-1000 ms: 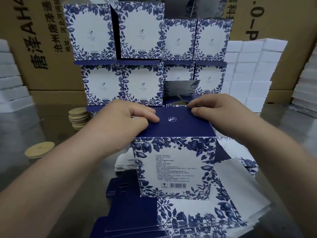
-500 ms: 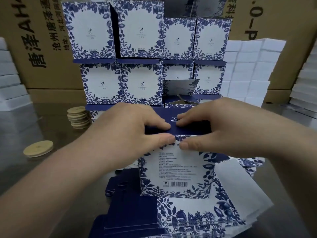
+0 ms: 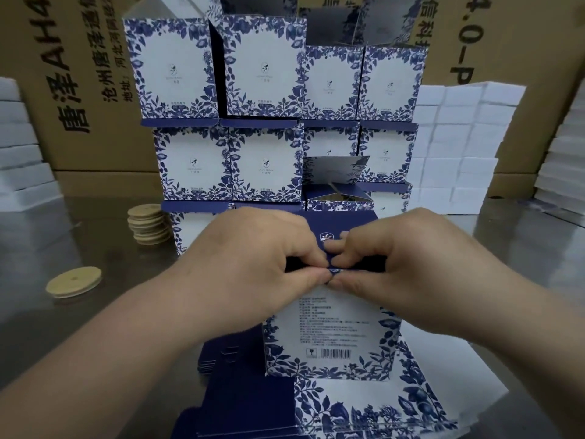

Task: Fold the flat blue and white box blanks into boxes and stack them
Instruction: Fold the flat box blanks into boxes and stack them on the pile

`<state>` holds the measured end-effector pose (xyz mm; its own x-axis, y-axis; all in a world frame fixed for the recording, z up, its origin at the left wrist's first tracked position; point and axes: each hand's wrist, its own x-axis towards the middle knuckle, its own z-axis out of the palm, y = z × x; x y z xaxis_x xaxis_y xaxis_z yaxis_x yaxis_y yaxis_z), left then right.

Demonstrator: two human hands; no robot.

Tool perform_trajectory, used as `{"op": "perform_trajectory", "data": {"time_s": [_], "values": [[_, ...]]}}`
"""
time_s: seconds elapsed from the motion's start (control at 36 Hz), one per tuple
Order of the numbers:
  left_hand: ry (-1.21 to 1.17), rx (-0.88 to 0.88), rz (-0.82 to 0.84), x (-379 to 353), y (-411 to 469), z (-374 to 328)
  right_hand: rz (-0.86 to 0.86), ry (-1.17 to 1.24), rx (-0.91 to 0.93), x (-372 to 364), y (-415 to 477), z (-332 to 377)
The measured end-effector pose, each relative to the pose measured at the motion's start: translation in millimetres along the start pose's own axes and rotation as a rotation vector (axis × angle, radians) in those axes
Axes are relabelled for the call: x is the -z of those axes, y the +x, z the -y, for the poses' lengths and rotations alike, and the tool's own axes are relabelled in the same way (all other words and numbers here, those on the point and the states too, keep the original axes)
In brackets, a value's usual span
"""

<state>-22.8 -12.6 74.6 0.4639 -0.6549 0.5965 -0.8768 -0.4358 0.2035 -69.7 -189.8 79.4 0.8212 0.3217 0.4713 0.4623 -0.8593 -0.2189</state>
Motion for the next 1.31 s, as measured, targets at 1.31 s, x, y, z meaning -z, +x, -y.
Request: {"op": "perform_trajectory", "data": {"time_s": [1.31], "values": [[-0.060,-0.006,0.075,25.4,1.2,20.5,-0.180,0.881,-0.478,-26.0,15.6,-72.1]]}}
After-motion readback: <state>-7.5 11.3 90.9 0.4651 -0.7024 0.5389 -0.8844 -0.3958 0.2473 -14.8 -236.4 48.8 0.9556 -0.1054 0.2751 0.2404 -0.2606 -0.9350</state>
